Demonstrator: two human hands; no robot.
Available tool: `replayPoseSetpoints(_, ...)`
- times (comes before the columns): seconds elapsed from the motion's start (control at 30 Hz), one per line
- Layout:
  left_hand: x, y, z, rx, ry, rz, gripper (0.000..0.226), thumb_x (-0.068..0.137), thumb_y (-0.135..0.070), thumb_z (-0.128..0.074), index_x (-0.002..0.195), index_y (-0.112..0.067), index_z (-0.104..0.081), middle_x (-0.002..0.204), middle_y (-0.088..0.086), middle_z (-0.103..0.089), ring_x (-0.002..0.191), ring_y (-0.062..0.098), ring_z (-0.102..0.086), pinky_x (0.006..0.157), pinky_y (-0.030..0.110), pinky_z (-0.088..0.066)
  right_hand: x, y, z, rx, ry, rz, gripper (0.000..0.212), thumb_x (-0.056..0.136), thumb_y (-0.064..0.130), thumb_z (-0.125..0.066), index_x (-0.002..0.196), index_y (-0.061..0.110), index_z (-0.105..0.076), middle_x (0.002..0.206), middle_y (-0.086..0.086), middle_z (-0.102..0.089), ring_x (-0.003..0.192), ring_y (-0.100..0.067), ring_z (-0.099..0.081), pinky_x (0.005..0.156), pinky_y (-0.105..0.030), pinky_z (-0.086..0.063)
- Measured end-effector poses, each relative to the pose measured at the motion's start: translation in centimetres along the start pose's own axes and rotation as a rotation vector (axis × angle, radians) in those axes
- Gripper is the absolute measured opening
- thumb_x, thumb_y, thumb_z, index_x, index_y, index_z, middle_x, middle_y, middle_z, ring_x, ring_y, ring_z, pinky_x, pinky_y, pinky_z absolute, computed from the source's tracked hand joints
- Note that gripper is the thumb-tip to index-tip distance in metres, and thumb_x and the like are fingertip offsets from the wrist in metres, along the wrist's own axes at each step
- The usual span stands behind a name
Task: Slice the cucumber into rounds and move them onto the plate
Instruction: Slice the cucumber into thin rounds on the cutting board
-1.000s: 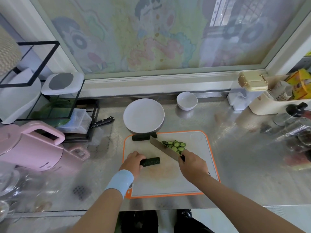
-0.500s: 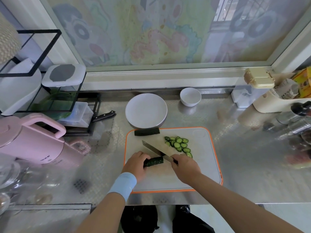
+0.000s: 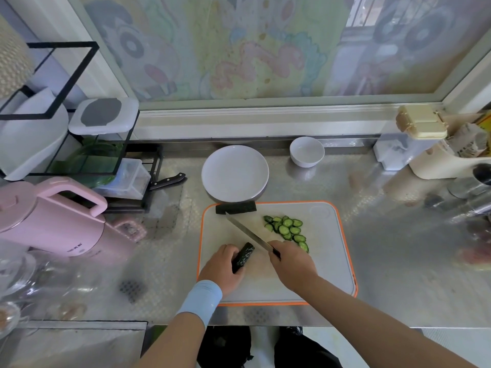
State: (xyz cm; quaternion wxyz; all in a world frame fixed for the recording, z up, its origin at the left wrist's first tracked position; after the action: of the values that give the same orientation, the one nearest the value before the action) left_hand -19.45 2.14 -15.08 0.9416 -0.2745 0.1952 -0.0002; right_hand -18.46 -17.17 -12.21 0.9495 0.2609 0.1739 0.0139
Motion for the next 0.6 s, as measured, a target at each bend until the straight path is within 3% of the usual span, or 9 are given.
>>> replayPoseSetpoints(0.1, -0.2, -0.1, 0.0, 0.035, -0.119, -0.076, 0.033, 0.083, -0.036, -0.057, 0.113, -0.025, -0.048, 0.109, -0.009, -0.044, 0.098, 0.013, -0.049, 0.076, 0.028, -0.043, 0.1, 0.2, -0.4, -0.041, 0.016, 0.013, 0.036, 0.100, 0.035, -0.042, 0.134, 0.036, -0.053, 0.098, 0.004, -0.057, 0.090, -0.020, -0.058, 0.066, -0.031, -0.047)
replayPoseSetpoints(0.3, 0.3, -1.7, -0.2, 0.074, -0.246, -0.292, 0.030, 0.079, -0.020, -0.057, 0.108, -0.015, -0.057, 0.110, 0.001, -0.050, 0.100, 0.019, -0.050, 0.083, 0.030, -0.048, 0.4, 0.4, -1.0, -0.042, 0.038, 0.031, 0.037, 0.099, 0.035, -0.042, 0.135, 0.037, -0.053, 0.100, 0.001, -0.058, 0.092, -0.021, -0.060, 0.069, -0.030, -0.048)
replayPoseSetpoints(0.6, 0.2, -1.9, -1.6, 0.020, -0.310, -0.273, 0.036, 0.081, -0.016, -0.042, 0.115, -0.013, -0.054, 0.116, 0.002, -0.047, 0.106, 0.020, -0.048, 0.090, 0.032, -0.049, 1.2, 1.2, -1.6, -0.030, 0.137, 0.060, 0.035, 0.100, 0.029, -0.036, 0.129, 0.036, -0.053, 0.090, 0.001, -0.062, 0.082, -0.022, -0.058, 0.061, -0.029, -0.038)
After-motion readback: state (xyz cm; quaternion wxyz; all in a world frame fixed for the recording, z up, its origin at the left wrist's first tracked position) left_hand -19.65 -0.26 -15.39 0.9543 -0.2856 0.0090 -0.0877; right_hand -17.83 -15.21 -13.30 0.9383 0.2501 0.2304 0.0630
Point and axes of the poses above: each hand's wrist, its own x-axis towards the middle knuckle, its own z-axis out of the back of the hand, y = z × x, the point moved 5 cm from there along x, towards the middle knuckle
